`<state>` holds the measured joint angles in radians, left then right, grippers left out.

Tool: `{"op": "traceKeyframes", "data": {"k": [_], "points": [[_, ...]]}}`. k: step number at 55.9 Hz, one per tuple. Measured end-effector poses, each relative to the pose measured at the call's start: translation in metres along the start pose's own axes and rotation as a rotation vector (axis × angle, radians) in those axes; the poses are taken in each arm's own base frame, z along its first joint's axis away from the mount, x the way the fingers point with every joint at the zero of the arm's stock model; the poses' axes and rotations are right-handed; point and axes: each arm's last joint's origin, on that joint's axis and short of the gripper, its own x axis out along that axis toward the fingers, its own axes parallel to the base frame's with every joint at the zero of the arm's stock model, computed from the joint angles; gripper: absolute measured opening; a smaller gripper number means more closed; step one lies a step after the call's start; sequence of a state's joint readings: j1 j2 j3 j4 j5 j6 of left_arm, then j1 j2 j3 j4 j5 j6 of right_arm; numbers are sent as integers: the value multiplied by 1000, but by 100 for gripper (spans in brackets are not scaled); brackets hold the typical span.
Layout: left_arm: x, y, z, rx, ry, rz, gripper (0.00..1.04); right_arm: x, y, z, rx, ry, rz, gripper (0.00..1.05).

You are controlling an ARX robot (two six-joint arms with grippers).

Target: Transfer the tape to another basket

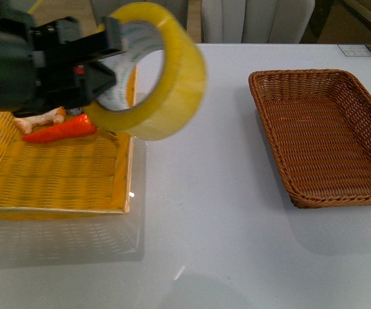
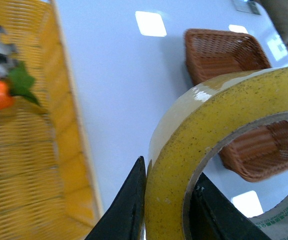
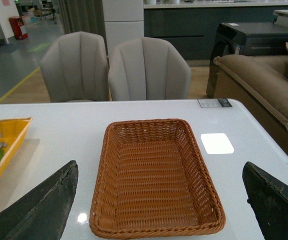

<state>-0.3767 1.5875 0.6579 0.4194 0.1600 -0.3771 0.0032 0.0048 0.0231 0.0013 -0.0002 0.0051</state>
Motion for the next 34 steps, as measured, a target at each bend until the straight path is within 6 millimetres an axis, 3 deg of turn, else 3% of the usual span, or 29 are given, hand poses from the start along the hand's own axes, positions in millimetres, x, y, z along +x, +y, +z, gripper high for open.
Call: {"op": "traceKeyframes", "data": {"k": [5, 12, 17, 22, 34], "points": [[4, -25, -3, 15, 20, -60, 15, 0, 0, 0, 0, 0, 0, 96], [5, -41, -8, 28, 36, -90, 15, 0, 0, 0, 0, 0, 0, 96], [5, -46, -11, 35, 47, -98, 15, 2, 0, -1, 102, 280, 25, 96], [3, -52, -12, 45, 49, -116, 15, 13, -2, 1, 234, 515, 15, 96], [0, -59, -14, 72, 59, -135, 15, 51, 8, 31, 393, 482, 223, 96]]}}
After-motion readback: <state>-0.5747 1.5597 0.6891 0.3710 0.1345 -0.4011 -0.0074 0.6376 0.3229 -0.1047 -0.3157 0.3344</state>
